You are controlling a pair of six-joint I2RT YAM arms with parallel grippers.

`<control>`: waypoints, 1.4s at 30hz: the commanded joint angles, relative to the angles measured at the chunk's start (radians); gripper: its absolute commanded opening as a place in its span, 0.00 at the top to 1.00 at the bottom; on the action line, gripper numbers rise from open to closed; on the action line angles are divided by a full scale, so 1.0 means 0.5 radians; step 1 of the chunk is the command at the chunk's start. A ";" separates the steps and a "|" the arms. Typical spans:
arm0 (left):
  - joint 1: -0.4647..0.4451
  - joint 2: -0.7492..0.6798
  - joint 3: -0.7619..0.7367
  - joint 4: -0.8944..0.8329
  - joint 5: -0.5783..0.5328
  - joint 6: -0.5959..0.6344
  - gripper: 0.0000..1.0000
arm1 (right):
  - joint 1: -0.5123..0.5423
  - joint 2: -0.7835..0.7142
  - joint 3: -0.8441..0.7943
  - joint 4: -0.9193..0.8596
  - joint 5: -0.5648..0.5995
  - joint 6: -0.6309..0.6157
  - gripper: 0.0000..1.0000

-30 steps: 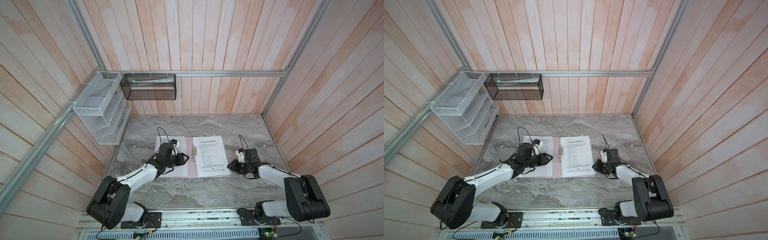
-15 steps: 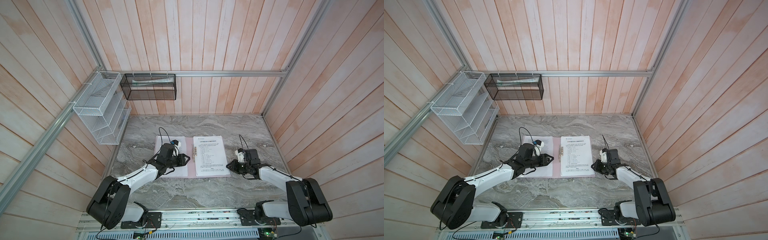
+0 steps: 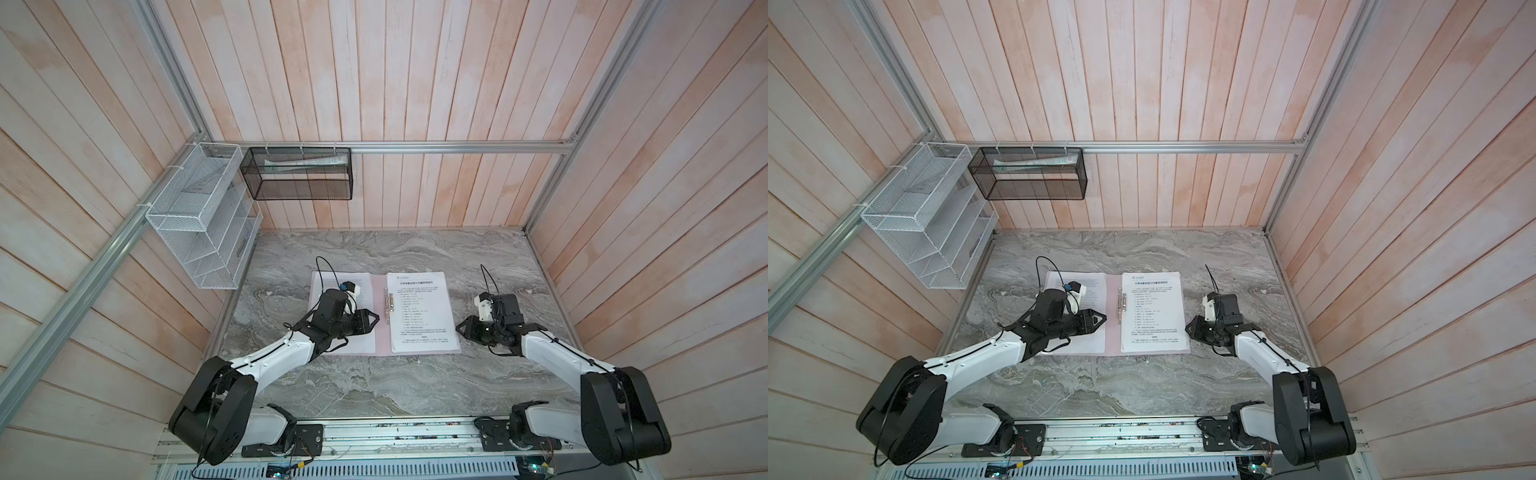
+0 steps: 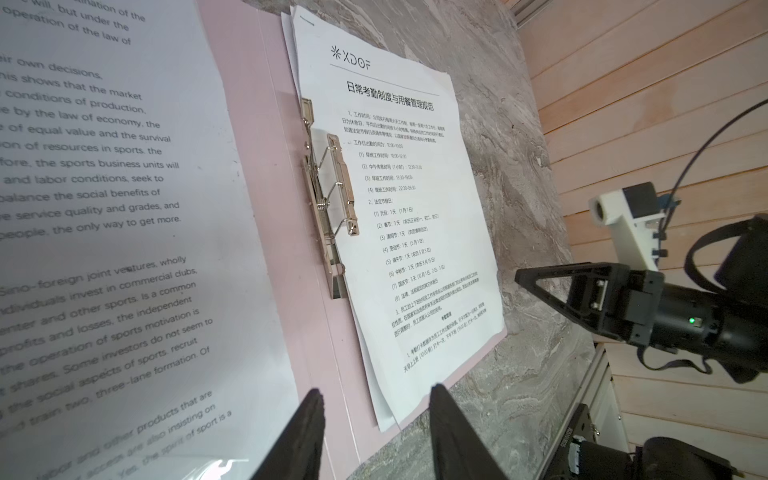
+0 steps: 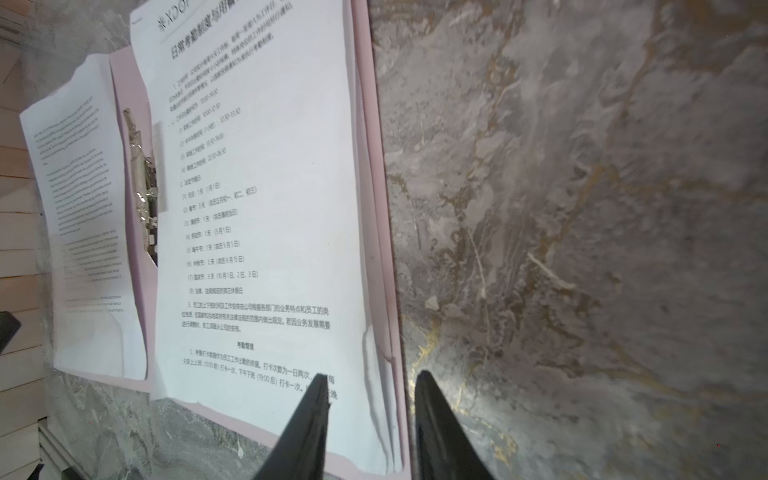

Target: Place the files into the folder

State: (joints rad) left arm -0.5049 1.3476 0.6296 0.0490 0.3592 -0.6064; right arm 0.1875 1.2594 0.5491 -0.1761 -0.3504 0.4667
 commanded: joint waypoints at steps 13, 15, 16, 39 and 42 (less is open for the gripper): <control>0.046 0.422 0.319 0.228 0.057 0.198 0.49 | -0.013 0.186 0.379 0.384 -0.315 0.036 0.61; 0.090 0.548 0.413 0.266 0.183 0.219 0.50 | -0.010 0.249 0.455 0.377 -0.339 0.026 0.61; 0.105 0.616 0.469 0.266 0.218 0.236 0.50 | -0.010 0.290 0.502 0.361 -0.340 0.015 0.61; 0.267 1.378 1.056 0.230 0.451 0.299 0.52 | -0.010 0.740 0.838 0.343 -0.455 0.024 0.63; 0.267 1.423 1.098 0.233 0.483 0.291 0.53 | -0.010 0.751 0.845 0.342 -0.450 0.021 0.64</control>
State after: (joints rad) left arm -0.3714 2.0342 1.1469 0.1646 0.5690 -0.4812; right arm 0.1825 1.6199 0.9424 -0.0162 -0.5606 0.4717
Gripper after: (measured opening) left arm 0.474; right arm 0.365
